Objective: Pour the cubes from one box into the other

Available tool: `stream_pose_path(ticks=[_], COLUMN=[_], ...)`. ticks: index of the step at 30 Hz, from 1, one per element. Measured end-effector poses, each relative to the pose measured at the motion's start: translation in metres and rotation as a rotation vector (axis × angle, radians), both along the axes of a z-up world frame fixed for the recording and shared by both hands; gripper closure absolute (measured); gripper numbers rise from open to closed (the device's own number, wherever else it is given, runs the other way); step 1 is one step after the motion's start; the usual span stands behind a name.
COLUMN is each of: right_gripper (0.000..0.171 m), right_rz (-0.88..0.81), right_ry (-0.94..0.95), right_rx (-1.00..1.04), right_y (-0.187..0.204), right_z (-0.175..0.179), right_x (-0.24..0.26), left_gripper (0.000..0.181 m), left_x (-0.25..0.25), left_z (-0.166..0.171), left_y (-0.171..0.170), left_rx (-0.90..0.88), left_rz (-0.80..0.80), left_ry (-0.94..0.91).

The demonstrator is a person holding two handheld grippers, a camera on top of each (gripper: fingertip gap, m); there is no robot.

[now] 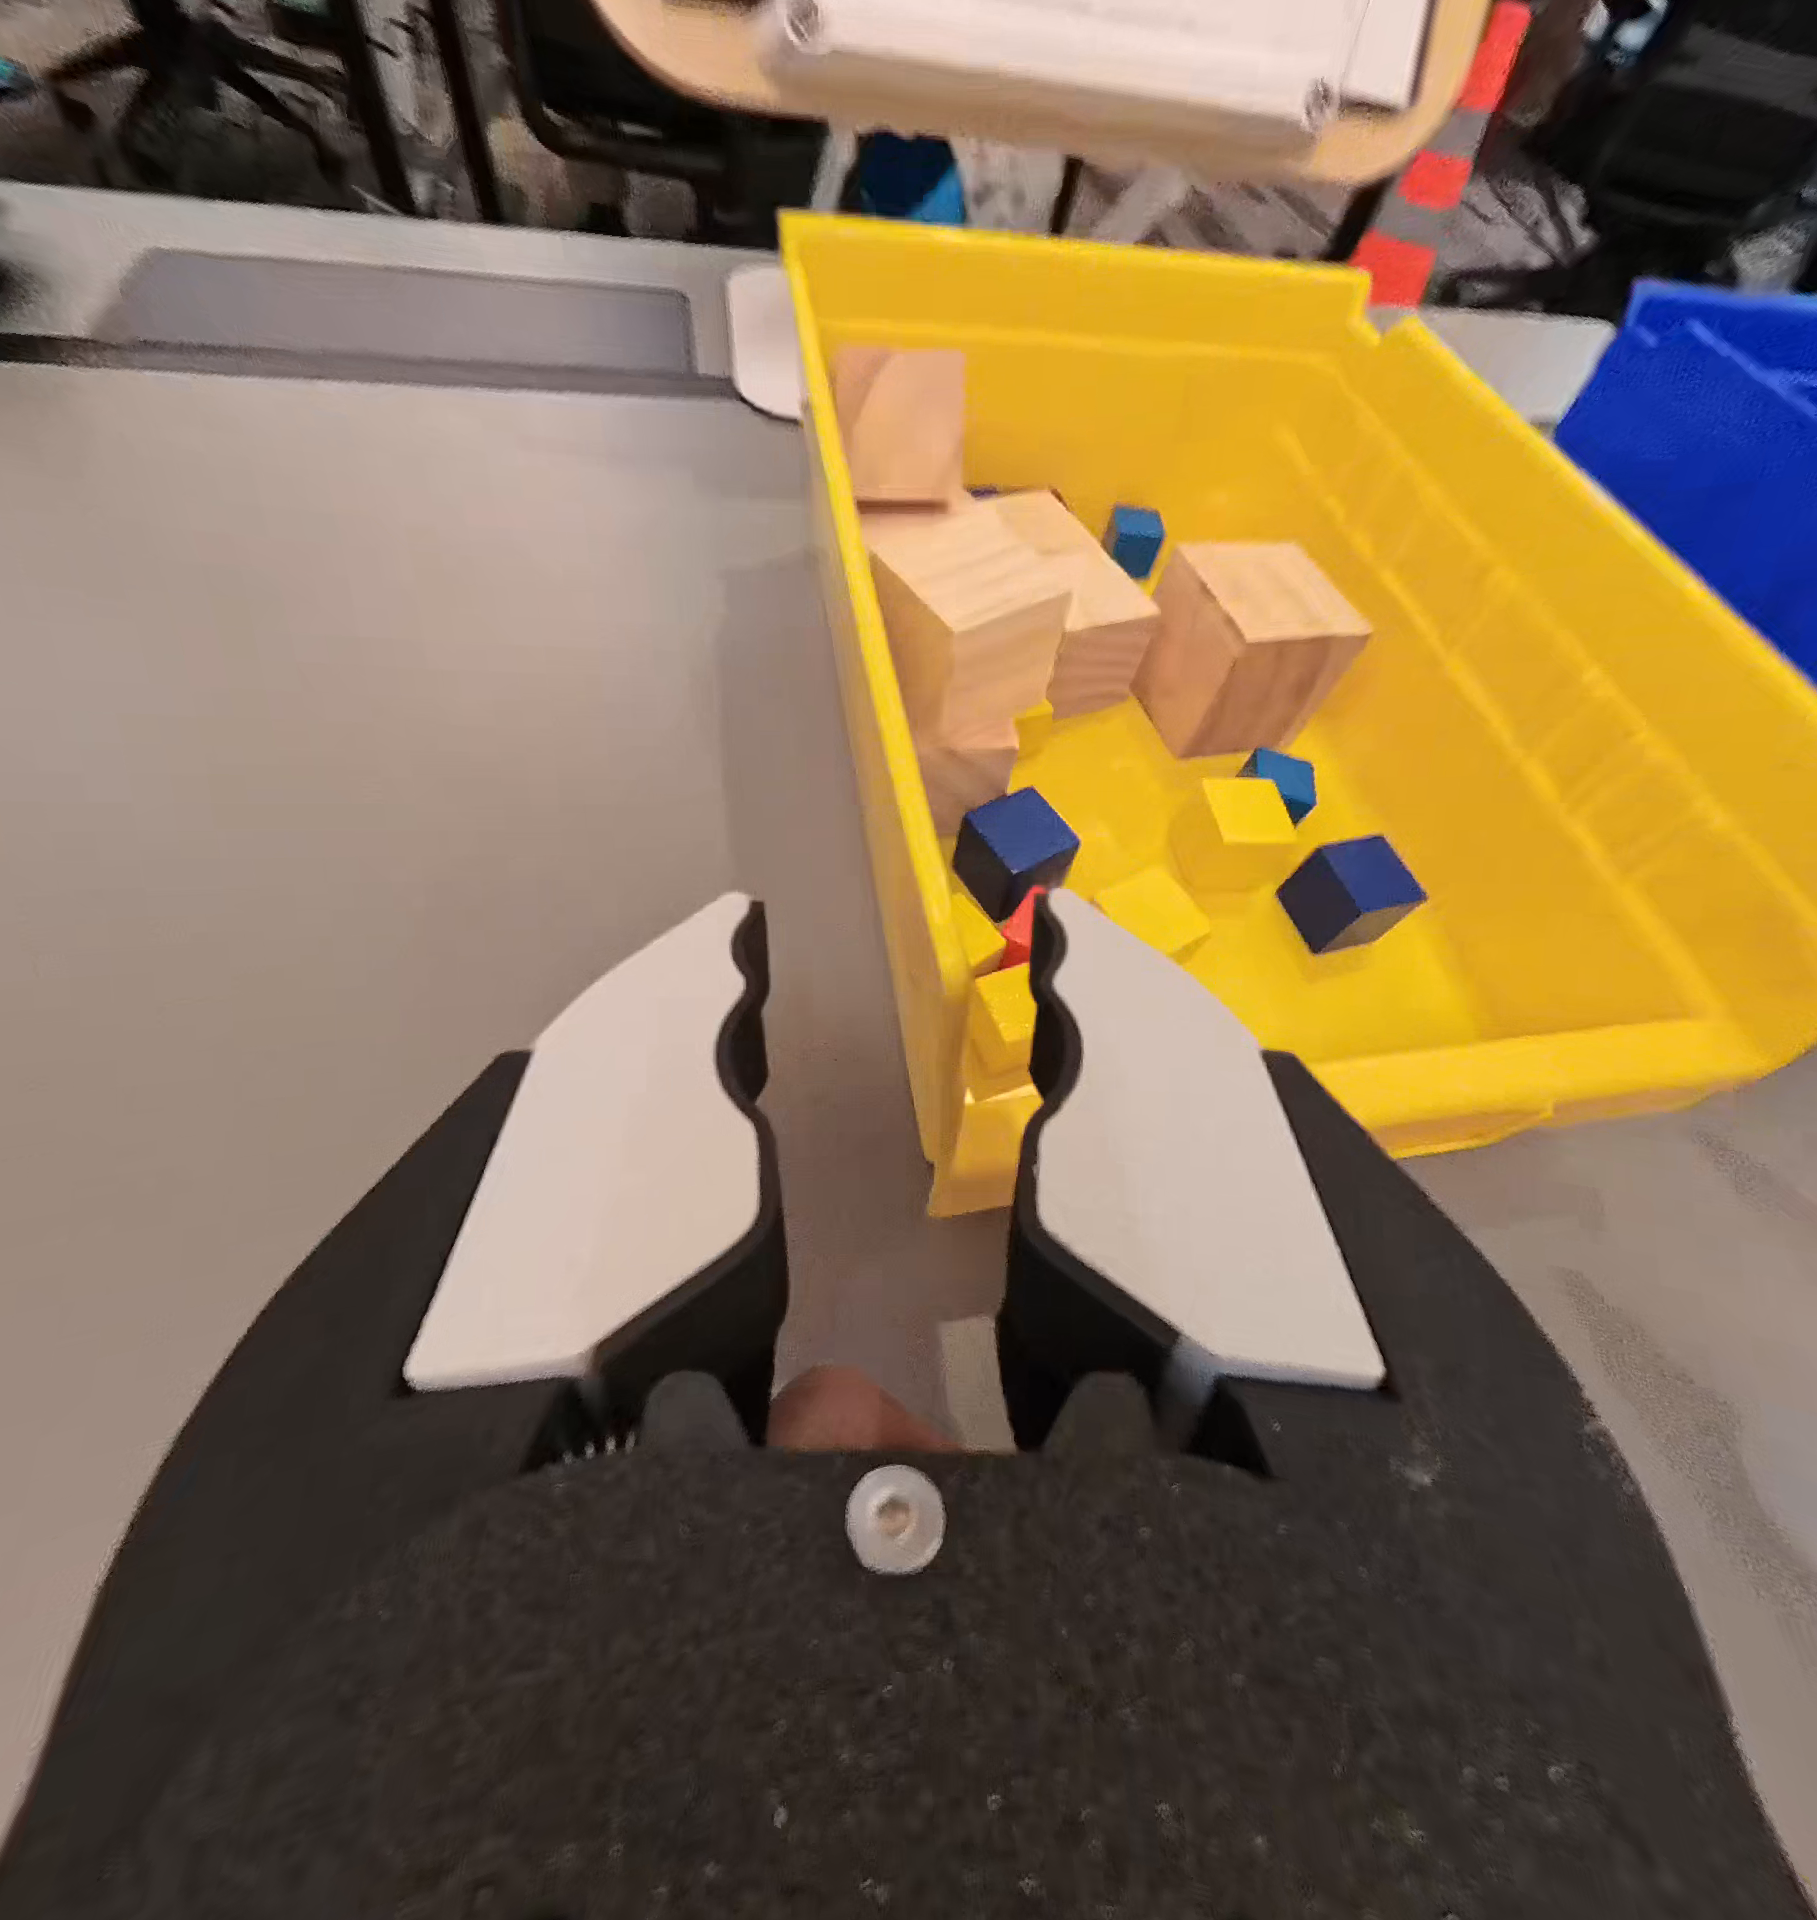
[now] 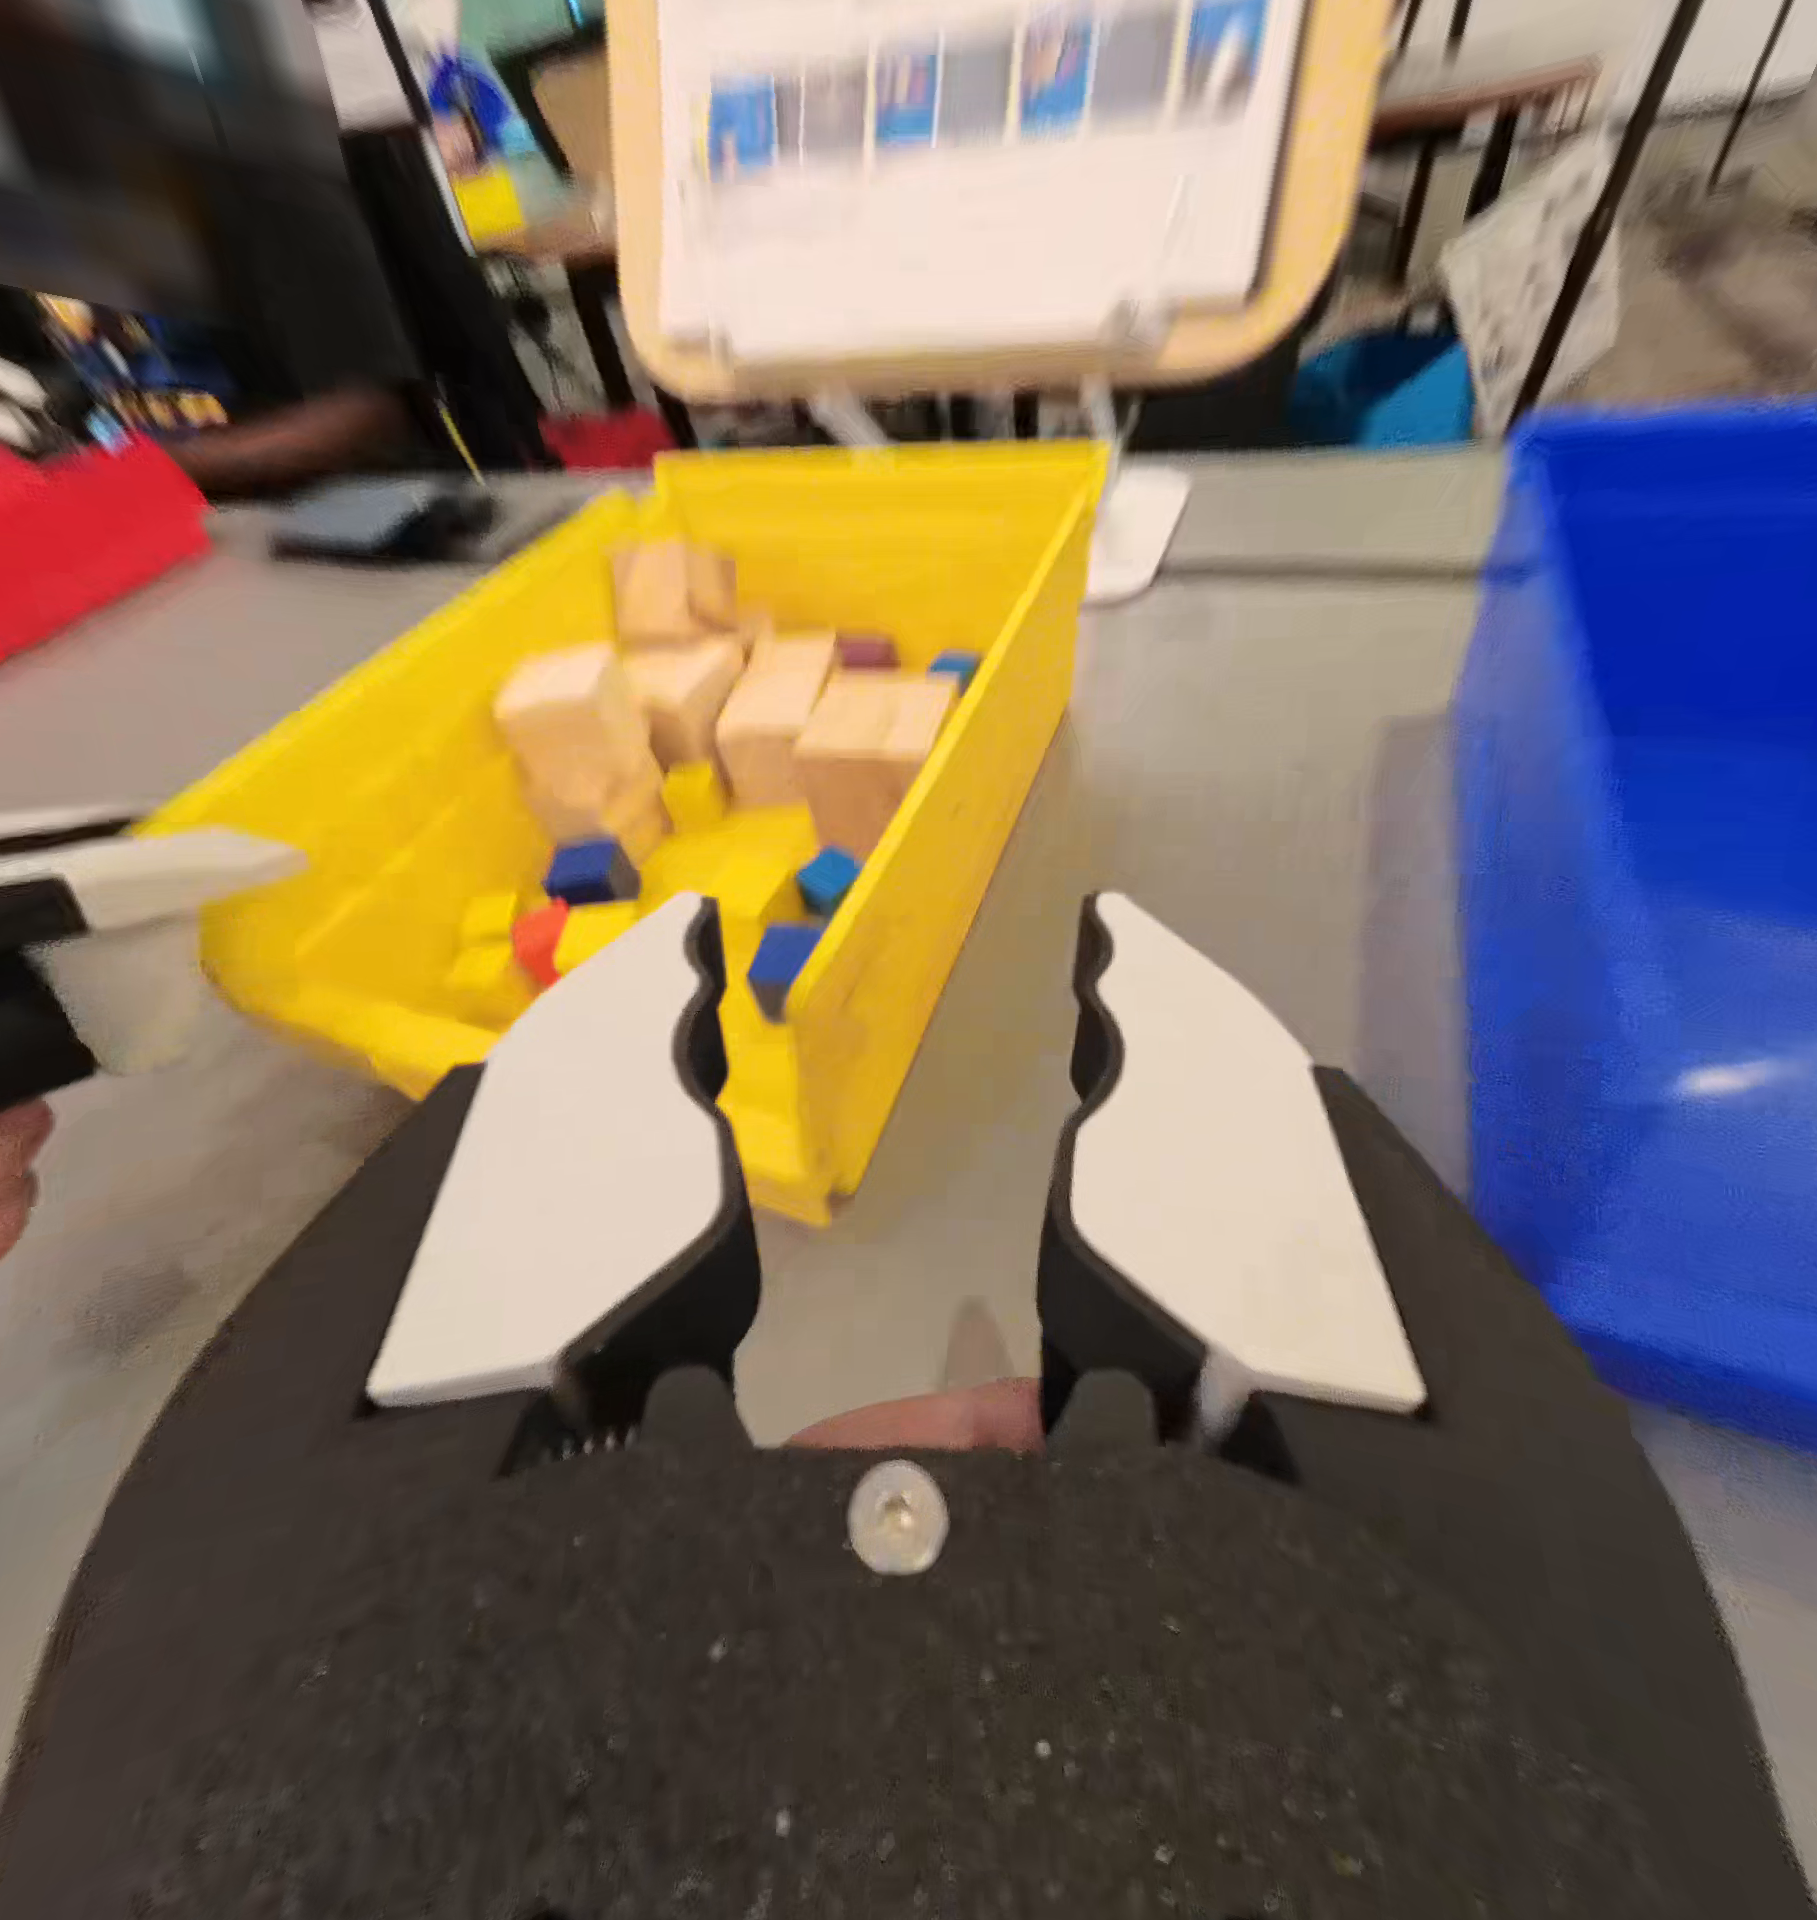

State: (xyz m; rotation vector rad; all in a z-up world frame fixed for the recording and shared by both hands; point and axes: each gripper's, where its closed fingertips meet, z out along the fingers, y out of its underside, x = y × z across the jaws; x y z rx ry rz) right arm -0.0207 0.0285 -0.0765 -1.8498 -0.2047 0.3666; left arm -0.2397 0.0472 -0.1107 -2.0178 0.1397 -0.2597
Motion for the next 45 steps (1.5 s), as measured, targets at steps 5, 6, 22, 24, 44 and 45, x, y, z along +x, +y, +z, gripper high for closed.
stream_pose_path(ticks=[5,6,22,24,44,45], right_gripper=[0.131,0.145,0.168,0.168,0.144,0.144], right_rz=[-0.153,-0.111,-0.196,-0.151,0.294,0.322], right_ry=[-0.123,-0.091,-0.155,-0.164,-0.107,-0.108], right_rx=[-0.149,-0.171,-0.047,-0.052,-0.112,-0.088], right_y=[0.021,0.022,0.038,0.041,0.004,-0.002], right_z=[-0.055,-0.059,-0.007,-0.01,-0.012,-0.004], right_x=[-0.021,-0.032,-0.172,-0.212,-0.25,-0.229], left_gripper=[0.14,0.142,0.18,0.179,0.159,0.159], left_x=[0.025,0.024,-0.145,-0.185,-0.271,-0.267], left_z=[-0.026,-0.026,0.029,0.033,0.05,0.063], left_y=[0.012,0.015,0.02,0.02,0.001,-0.005], left_rx=[-0.101,-0.106,0.014,0.041,0.136,0.175], left_rz=[-0.136,-0.115,0.155,0.14,0.24,0.223], left_ry=[-0.019,-0.033,0.119,0.133,-0.071,-0.096])
